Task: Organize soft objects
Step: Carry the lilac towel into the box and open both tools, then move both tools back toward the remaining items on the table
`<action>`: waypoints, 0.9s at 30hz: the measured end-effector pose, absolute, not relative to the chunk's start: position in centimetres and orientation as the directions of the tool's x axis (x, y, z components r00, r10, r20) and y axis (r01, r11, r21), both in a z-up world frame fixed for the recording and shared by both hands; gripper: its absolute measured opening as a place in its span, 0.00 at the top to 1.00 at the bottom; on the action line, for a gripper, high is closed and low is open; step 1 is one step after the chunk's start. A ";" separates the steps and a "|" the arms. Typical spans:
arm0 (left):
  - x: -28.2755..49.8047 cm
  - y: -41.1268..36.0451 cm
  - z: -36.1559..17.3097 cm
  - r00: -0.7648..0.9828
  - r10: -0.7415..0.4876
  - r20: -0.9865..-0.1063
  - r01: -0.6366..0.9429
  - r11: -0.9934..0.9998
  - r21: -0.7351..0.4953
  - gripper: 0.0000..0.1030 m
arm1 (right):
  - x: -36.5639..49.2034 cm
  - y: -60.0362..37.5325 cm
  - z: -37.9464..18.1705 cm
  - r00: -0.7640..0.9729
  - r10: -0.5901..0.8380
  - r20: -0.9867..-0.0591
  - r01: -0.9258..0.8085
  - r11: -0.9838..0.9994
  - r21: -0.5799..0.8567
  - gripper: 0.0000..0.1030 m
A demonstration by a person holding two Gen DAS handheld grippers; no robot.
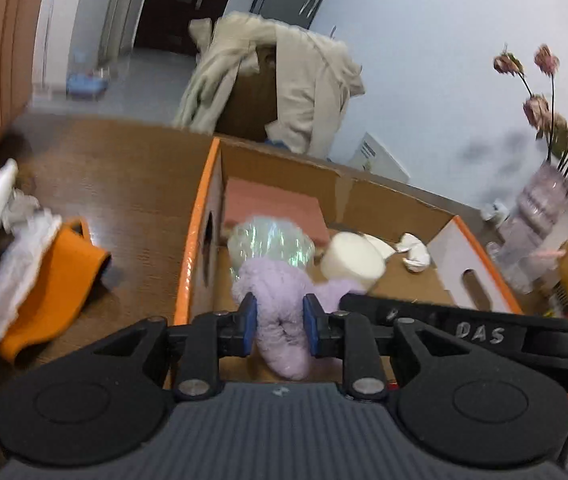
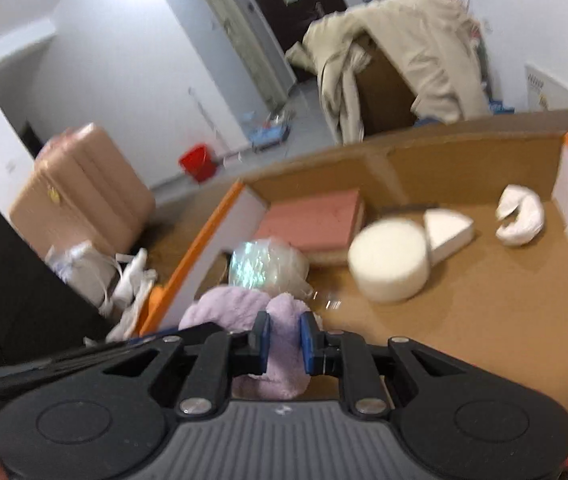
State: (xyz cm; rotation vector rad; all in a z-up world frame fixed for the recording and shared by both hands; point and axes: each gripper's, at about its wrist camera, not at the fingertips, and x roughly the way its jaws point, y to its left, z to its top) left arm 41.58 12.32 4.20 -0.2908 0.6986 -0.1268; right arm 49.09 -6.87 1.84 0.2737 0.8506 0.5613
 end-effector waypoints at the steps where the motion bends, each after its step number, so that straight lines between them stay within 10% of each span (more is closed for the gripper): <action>1: 41.3 12.1 4.2 0.760 -0.206 -0.617 0.027 0.957 -0.288 0.76 | 49.1 -6.5 1.5 0.515 0.561 -0.648 -0.362 0.828 0.429 0.85; 7: 38.6 12.9 5.4 0.778 -0.214 -0.590 0.030 0.952 -0.305 0.45 | 49.1 -6.3 0.8 0.424 0.601 -0.677 -0.374 0.797 0.473 0.81; 27: 21.6 6.4 12.2 0.939 -0.258 -0.228 0.250 0.966 -0.064 0.13 | 26.7 -18.4 14.9 0.889 0.325 -0.321 -0.330 0.943 0.039 0.26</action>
